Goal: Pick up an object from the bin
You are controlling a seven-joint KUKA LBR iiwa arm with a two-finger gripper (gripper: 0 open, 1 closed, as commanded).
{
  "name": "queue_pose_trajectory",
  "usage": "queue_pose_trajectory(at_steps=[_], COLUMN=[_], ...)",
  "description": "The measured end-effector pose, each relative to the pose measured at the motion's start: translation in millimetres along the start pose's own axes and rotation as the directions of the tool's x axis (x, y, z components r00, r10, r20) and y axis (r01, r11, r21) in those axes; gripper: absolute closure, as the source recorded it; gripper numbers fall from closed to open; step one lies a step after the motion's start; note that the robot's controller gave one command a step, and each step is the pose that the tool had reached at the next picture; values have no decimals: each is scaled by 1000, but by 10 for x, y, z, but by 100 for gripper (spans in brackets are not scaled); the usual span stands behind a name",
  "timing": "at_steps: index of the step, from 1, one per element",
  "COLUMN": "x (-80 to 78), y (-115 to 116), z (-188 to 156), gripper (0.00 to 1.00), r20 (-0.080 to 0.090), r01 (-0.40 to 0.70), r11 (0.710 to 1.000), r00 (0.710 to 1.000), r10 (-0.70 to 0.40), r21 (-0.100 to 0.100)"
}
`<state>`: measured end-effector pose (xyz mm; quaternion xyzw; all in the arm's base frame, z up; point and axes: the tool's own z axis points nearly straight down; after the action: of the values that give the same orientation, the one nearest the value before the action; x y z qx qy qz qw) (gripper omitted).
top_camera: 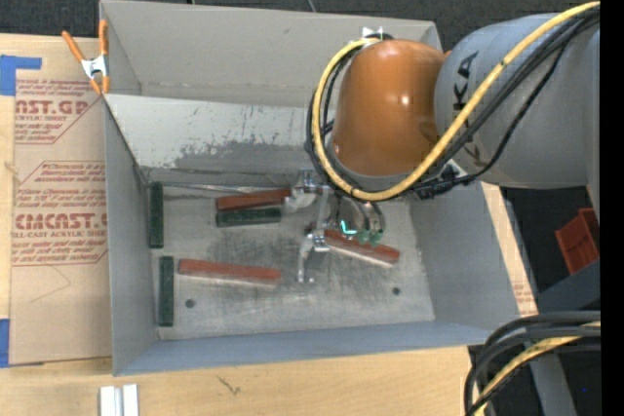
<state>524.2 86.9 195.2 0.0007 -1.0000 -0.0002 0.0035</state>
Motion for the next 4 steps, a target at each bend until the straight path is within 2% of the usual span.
queue_pose_trajectory(at_steps=[1,2,3,4], x=[-18,93,79,79], y=[-4,8,65,65], z=[-40,440,1177,1177], gripper=[0,0,100,100], r20=[8,15,32,32], r01=[0,-5,167,167], r11=[1000,1000,986,986], r00=[1000,1000,986,986], r10=[0,5,-166,-166], r21=[-1,-2,-1,-1])
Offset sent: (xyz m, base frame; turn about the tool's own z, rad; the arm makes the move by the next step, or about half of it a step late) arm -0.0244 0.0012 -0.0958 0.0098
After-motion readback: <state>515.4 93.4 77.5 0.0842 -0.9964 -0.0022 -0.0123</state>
